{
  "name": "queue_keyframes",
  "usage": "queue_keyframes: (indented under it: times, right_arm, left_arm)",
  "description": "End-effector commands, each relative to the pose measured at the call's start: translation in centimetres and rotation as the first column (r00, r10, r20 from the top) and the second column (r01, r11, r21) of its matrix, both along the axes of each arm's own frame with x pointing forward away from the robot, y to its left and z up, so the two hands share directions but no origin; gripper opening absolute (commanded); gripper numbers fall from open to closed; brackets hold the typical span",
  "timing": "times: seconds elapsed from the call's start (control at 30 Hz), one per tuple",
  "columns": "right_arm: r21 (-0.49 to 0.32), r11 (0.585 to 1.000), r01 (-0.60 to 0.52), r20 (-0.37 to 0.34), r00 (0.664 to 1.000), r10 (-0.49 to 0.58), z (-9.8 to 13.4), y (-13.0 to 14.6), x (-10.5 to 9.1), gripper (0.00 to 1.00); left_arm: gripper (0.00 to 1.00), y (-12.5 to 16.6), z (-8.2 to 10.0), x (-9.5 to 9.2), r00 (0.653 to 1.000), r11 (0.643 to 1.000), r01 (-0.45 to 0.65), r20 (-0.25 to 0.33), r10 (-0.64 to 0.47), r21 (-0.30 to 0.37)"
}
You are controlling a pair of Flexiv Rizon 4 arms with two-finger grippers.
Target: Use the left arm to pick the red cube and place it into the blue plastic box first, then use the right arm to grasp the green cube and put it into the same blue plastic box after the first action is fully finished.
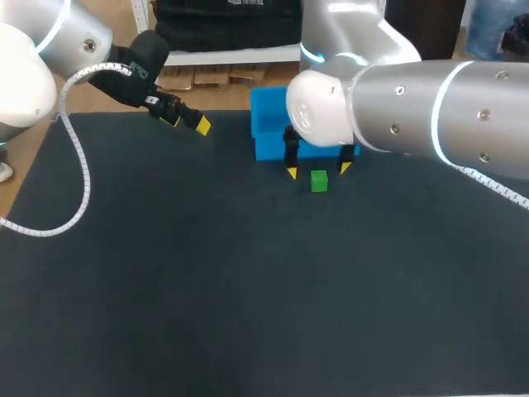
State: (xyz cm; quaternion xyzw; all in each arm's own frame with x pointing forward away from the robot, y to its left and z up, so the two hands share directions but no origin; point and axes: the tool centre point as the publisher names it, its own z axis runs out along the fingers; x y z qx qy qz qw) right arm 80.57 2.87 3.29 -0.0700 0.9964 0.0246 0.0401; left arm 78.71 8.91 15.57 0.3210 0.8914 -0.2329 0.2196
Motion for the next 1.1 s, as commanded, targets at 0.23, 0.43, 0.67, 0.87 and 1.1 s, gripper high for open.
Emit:
queue_keyframes:
  times: [0.23,0.43,0.67,0.87,1.1]
  right_arm:
    - [0.003,1.0,0.025,-0.003,1.0,-0.025,-0.8,-0.1,0.5,1.0]
    - [0.005,0.999,0.034,0.003,0.999,-0.034,-1.4,-0.6,0.2,1.0]
    - [0.016,0.999,0.041,0.004,0.999,-0.041,-1.7,-0.9,-0.2,1.0]
    - [0.029,0.998,0.048,0.002,0.999,-0.048,-2.3,-0.8,-0.4,1.0]
    - [0.035,0.998,0.05,0.001,0.999,-0.05,-3.0,-0.5,-0.9,1.0]
  left_arm:
    - [1.0,0.0,0.0,0.1,1.0,1.0,0.003,0.001,-0.003,-0.002]
    - [1.0,0.0,0.0,0.1,1.0,1.0,0.003,0.001,-0.003,-0.002]
    - [1.0,0.0,0.0,0.1,1.0,1.0,0.003,0.001,-0.003,-0.002]
    - [1.0,0.0,0.0,0.1,1.0,1.0,0.003,0.001,-0.003,-0.002]
    - [1.0,0.0,0.0,0.1,1.0,1.0,0.003,0.001,-0.003,-0.002]
